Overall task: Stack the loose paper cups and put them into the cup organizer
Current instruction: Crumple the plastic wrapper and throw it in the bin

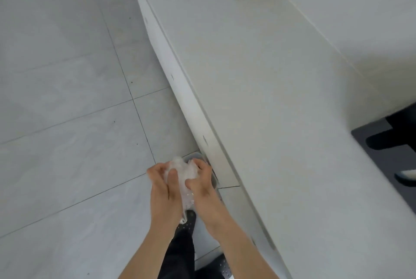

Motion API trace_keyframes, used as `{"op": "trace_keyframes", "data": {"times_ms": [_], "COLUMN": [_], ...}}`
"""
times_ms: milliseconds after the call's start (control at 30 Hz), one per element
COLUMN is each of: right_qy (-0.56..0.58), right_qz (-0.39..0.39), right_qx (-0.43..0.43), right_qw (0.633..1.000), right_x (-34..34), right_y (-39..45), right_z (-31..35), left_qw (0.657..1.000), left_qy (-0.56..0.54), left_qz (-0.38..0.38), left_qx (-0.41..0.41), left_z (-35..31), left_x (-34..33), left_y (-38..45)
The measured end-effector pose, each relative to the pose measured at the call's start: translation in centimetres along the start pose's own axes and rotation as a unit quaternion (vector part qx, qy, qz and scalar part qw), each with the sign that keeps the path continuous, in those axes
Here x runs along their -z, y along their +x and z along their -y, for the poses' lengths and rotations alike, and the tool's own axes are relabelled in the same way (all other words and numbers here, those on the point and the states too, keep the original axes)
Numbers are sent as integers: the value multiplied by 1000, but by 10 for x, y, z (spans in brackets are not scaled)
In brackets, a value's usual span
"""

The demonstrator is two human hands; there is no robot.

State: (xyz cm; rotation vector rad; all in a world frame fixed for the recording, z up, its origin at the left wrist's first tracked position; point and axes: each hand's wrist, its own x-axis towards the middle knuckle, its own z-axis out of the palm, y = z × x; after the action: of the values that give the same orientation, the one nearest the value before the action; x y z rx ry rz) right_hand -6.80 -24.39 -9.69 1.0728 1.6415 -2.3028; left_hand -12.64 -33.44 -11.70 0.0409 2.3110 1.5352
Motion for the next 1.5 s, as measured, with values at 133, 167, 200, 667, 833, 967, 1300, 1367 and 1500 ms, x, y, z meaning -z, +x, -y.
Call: {"op": "trace_keyframes", "data": {"times_ms": [133, 167, 200, 667, 833, 967, 1300, 1367, 1500], "right_qy": [-22, -24, -28, -191, -275, -320, -581, -585, -591], "right_qz": [-20, -27, -30, -122, -149, -151, -79, -74, -63], "right_qx": [-19, -28, -33, -81, -61, -67, -109, -112, -112], "right_qw": [999, 999, 999, 971, 948, 933, 802, 800, 796], "right_x": [-5, -2, 1, 35, 47, 56, 66, 66, 62], "right_y": [53, 63, 72, 242, 280, 299, 312, 305, 290], "right_z": [-48, -58, -68, -229, -267, -290, -308, -304, -290], "left_qw": [995, 993, 989, 949, 927, 922, 909, 905, 890], "left_qy": [-55, -72, -88, 229, 320, 343, 330, 341, 371], "left_qz": [41, 57, 74, 213, 190, 180, 247, 252, 266], "left_qx": [65, 79, 93, 31, -33, -8, 57, 38, -2], "left_z": [57, 68, 78, 301, 349, 368, 391, 384, 362], "left_x": [-4, -6, -8, -63, -84, -98, -101, -95, -80], "left_y": [36, 41, 47, 140, 157, 172, 180, 180, 181]}}
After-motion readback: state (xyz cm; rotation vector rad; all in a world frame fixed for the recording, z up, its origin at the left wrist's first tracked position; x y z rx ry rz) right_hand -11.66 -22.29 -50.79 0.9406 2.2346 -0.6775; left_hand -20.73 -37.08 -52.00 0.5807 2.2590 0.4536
